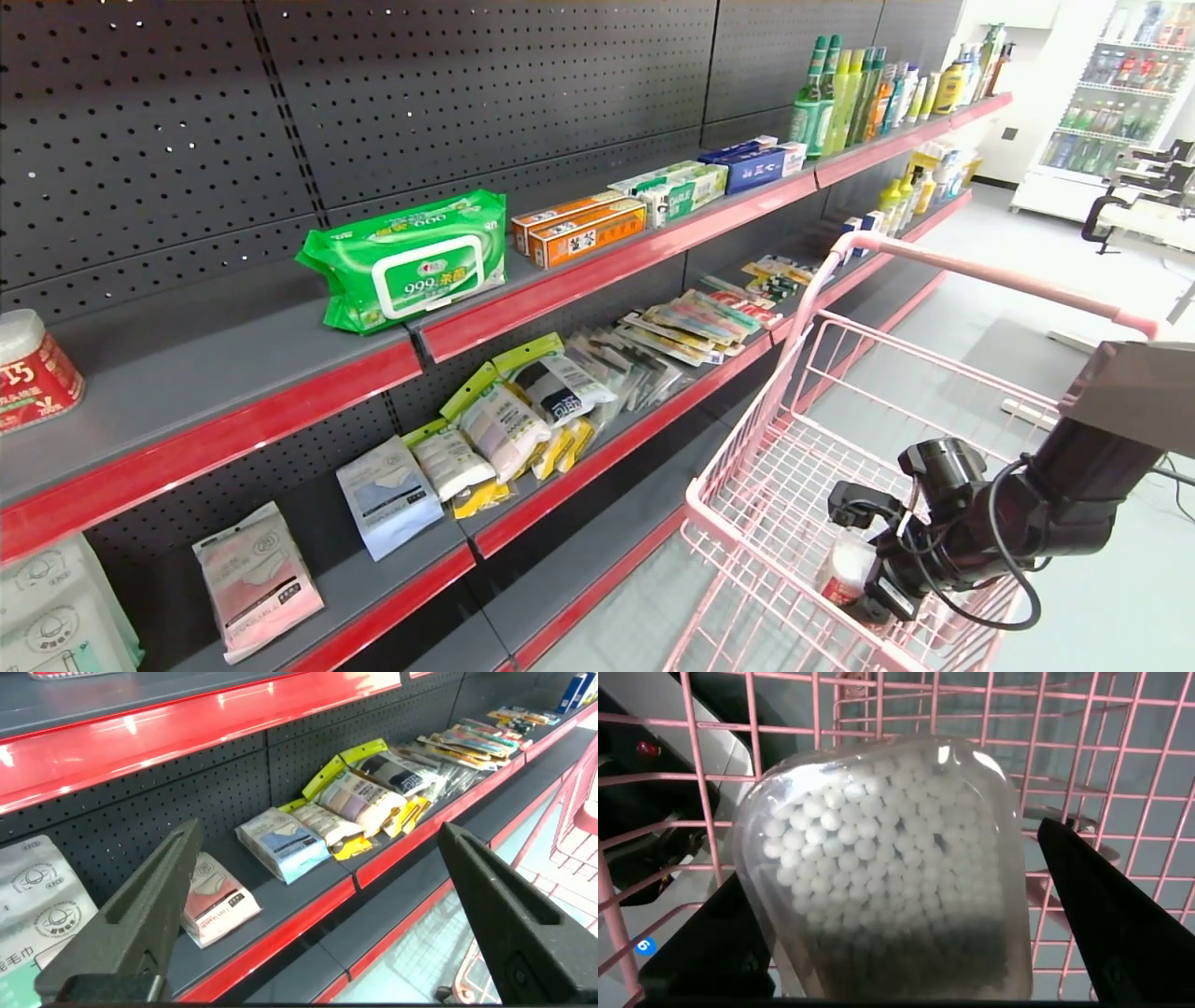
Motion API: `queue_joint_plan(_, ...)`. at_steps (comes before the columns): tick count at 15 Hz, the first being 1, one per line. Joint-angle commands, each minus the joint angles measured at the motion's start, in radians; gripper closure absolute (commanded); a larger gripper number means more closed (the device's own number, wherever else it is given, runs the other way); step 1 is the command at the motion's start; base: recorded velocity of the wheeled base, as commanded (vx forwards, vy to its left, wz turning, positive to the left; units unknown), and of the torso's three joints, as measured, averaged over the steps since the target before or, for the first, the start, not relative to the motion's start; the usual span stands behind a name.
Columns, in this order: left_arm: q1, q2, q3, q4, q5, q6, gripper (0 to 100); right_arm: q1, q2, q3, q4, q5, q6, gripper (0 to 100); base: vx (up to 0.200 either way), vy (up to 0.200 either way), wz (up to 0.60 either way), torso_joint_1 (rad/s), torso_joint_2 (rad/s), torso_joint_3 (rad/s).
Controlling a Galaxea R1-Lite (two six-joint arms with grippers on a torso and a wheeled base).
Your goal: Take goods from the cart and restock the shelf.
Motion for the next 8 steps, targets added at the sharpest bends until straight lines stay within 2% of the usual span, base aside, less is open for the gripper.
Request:
queue_joint_plan(1, 0.0, 0.001, 0.0, 0.001, 0.0, 0.0, 0, 0.0, 0.016, -0.003, -0.002, 0.0, 0.0, 0, 0.0, 0.0, 0.0, 0.0, 0.0, 0.0)
queue_joint_plan(5, 0.0, 0.001, 0.0, 0.001, 0.0, 0.0, 0, 0.0, 0.018, -0.003, -0.003, 0.005, 0.0, 0, 0.0, 0.0, 0.0, 0.0, 0.0, 0.0)
queue_joint_plan(6, 0.0, 0.001, 0.0, 0.001, 0.0, 0.0, 0, 0.002, 0.021, -0.002, -0.003, 0.006, 0.0, 100, 0.0, 0.0, 0.0, 0.0, 0.0, 0.0)
queue_joint_plan(8, 0.0, 0.001, 0.0, 0.001, 0.0, 0.0, 0, 0.005, 0.022, 0.0, -0.005, 0.005, 0.0, 100, 0.0, 0.0, 0.0, 0.0, 0.0, 0.0)
